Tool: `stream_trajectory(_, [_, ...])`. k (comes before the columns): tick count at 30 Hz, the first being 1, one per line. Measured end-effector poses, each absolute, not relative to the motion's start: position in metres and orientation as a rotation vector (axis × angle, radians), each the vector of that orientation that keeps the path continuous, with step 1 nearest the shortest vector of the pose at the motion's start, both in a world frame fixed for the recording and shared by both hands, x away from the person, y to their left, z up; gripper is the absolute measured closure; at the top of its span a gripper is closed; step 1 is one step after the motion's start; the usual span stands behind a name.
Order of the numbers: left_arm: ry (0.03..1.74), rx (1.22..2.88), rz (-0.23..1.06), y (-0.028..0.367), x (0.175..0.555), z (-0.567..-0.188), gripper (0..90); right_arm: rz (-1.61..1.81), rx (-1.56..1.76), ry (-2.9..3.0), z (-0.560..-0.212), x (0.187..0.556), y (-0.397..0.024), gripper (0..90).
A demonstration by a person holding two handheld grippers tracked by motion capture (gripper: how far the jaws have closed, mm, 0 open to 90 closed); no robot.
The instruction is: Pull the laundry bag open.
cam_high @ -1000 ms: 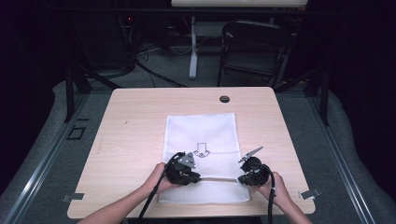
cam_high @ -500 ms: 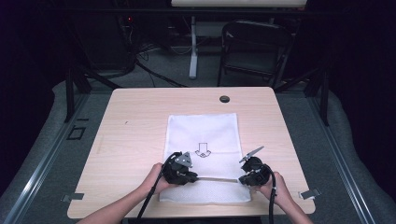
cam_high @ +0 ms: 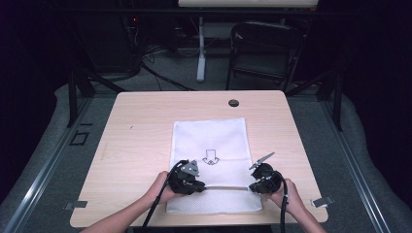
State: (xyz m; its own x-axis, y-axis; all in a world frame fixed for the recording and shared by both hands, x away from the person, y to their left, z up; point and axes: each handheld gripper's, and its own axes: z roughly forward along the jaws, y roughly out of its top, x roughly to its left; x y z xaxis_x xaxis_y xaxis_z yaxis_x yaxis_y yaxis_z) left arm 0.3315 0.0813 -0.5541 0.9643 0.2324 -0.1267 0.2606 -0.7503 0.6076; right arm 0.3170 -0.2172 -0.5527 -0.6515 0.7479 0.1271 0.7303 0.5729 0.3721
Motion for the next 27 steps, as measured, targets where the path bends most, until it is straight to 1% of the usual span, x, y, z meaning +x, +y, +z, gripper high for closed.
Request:
stream_trajectory(13, [0.369,2.427,-0.057,0.094,0.33,-0.553,81.7,0.602,1.279,2.757,-0.552,0.318,-0.219,90.0])
stream_trajectory(14, [0.372,2.443,-0.037,0.096,0.33,-0.552,81.6,0.602,1.279,2.758,-0.552,0.318,-0.219,90.0])
stream_trajectory(16, [0.367,2.419,-0.055,0.098,0.33,-0.552,81.7,0.595,1.274,2.761,-0.552,0.318,-0.219,90.0])
stream_trajectory(17, [0.372,2.434,-0.04,0.098,0.329,-0.551,81.7,0.622,1.291,2.751,-0.553,0.317,-0.218,90.0])
stream_trajectory(18, [0.371,2.419,-0.059,0.098,0.329,-0.552,81.7,0.601,1.277,2.762,-0.552,0.318,-0.219,90.0])
stream_trajectory(23, [0.375,2.432,-0.038,0.103,0.329,-0.551,81.7,0.598,1.276,2.762,-0.552,0.318,-0.219,90.0])
stream_trajectory(27, [0.38,2.415,-0.052,0.107,0.329,-0.551,81.6,0.605,1.279,2.758,-0.552,0.318,-0.219,90.0])
